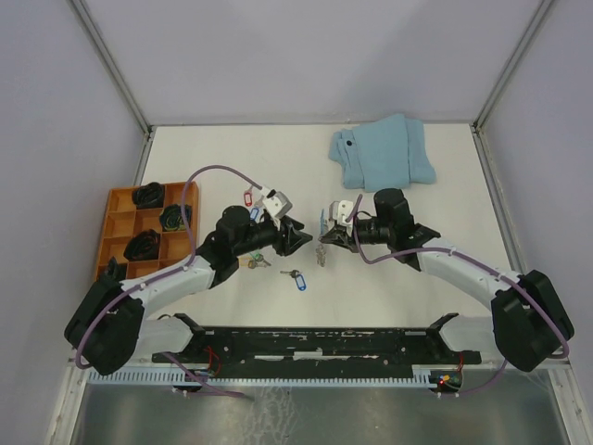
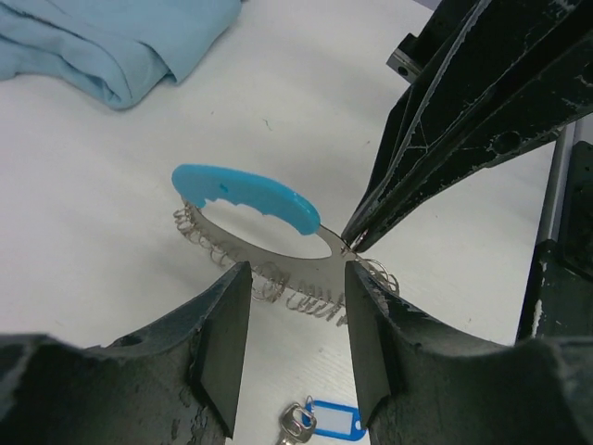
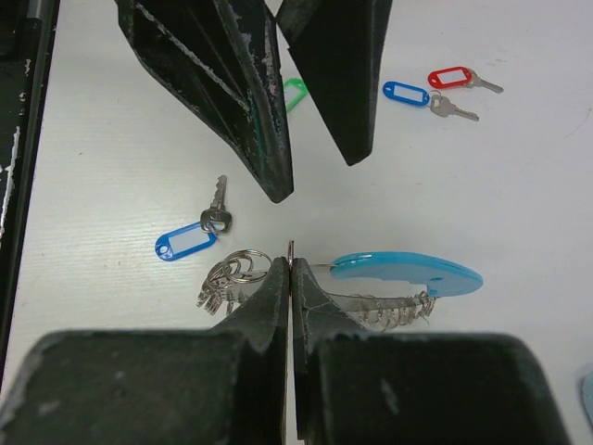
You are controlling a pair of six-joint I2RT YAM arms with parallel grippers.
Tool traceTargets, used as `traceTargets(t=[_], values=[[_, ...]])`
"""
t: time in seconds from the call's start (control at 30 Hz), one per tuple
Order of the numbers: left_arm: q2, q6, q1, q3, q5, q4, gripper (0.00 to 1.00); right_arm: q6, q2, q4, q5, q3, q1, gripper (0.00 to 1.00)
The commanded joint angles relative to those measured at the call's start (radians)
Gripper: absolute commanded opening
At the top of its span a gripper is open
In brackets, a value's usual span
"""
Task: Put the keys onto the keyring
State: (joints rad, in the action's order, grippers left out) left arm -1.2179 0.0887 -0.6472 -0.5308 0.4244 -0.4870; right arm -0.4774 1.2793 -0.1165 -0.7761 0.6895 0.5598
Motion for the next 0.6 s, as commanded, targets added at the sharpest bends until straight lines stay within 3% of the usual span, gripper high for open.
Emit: traceTargets(t=[0.0,0.57], values=[[-0.031,-0.136,0.021,-0.065,0.166,-0.074,0.52,-0.036,0.006,0.039,-0.057,0.068,-0.007,0.01],[-0.099,-0.253,0.021,-0.067,0.296,-0.076,0.49,-0.05,0.018,0.06,-0.102,0.085,-0.015,0.01]])
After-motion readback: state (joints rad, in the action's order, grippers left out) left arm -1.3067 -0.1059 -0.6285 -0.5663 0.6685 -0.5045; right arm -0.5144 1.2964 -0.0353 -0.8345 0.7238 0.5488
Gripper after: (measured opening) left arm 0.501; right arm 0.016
